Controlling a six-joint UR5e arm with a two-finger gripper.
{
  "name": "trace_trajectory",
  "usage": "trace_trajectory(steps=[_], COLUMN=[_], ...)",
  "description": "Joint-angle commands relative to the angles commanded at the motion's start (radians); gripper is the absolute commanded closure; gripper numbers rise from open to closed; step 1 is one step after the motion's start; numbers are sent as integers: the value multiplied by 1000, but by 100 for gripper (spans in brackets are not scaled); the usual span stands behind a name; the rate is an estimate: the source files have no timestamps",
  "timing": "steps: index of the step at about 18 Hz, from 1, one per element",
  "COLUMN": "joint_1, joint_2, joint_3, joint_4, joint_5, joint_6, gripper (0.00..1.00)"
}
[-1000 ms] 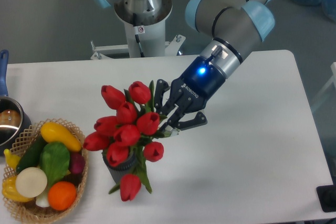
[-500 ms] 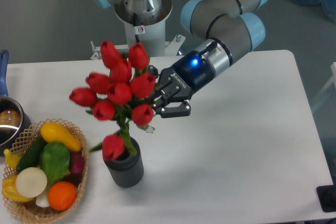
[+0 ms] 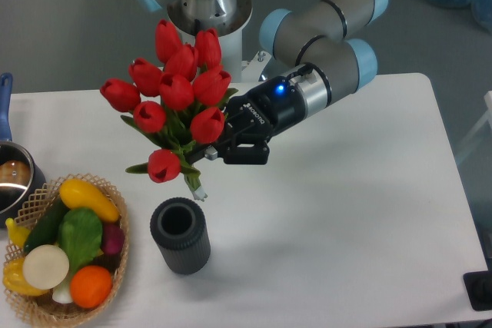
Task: Insert the flowers into the vase
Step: 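Raise the tulips and position the stems above the vase opening, then lower the tulip stems down into the black vase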
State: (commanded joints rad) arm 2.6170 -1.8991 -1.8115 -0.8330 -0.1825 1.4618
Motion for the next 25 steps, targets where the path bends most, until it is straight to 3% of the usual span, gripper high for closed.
trace_trajectory(steps=[6,25], joint_1=[-20,-45], joint_2=[0,-74], joint_3=[-45,-34], joint_4=[0,-2], joint_5=[2,-35], joint_6=[31,134], gripper=[90,90])
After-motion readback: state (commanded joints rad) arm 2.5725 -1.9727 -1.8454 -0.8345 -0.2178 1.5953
